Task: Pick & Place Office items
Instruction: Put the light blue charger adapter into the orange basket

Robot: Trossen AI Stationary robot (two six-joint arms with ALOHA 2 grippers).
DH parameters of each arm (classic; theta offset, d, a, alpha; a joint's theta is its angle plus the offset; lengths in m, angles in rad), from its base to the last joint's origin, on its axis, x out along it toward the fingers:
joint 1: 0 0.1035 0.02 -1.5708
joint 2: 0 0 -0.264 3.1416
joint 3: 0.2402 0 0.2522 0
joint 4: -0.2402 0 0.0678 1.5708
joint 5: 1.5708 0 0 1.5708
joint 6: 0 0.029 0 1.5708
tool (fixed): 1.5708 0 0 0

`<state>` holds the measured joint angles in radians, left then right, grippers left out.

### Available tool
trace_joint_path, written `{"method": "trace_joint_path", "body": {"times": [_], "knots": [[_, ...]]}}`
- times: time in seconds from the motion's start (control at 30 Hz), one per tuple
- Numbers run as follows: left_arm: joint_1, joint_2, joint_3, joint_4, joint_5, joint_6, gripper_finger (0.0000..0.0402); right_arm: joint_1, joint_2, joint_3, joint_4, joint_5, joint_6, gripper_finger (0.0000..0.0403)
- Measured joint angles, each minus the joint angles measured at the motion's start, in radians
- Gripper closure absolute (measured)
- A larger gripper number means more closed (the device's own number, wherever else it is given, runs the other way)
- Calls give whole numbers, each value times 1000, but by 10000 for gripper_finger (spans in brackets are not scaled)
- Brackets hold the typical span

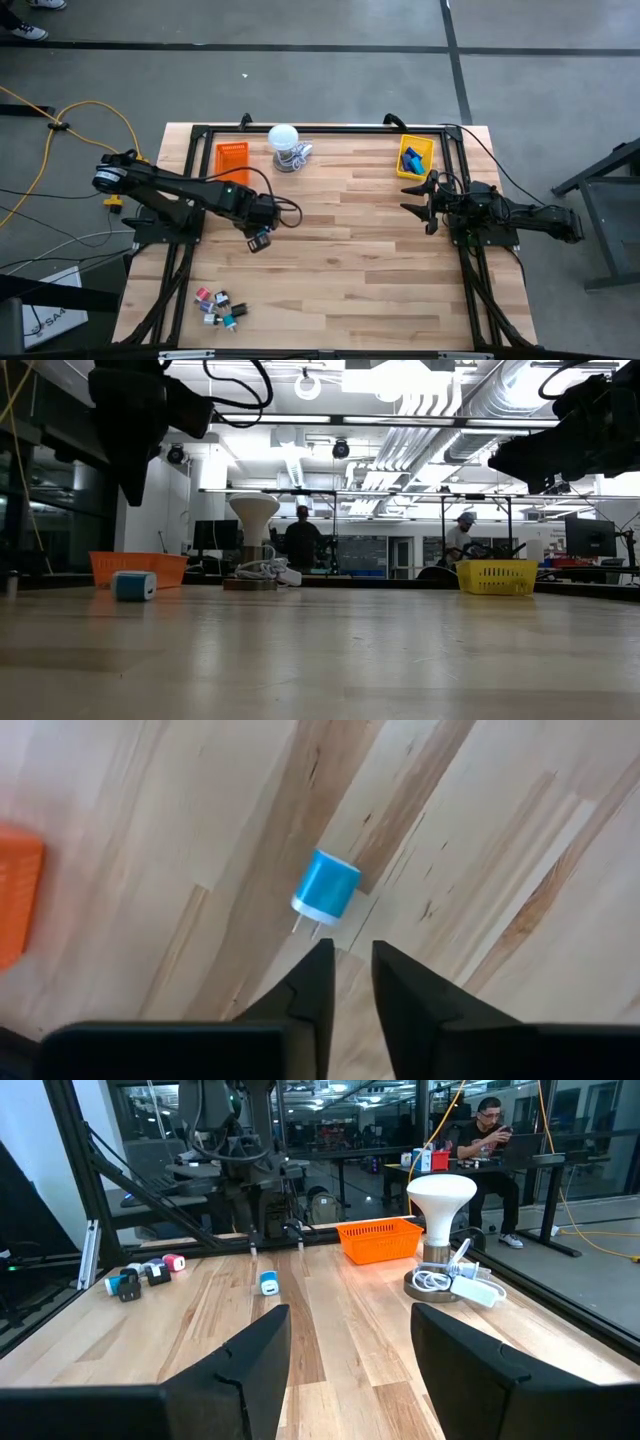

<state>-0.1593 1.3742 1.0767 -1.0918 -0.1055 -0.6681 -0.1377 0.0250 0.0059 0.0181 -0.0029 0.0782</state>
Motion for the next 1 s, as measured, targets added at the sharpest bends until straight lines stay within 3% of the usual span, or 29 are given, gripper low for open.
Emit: {"method": "trace_joint_path", "body": {"times": [0.33,0.57,1.0], "knots": [[-1,7,0,10,0,255,267,0,0,0,0,0,0,208],[-1,7,0,21,0,324,219,0,0,0,0,0,0,208],[8,78,0,53,-22,384,210,0,0,0,0,0,0,208]]}}
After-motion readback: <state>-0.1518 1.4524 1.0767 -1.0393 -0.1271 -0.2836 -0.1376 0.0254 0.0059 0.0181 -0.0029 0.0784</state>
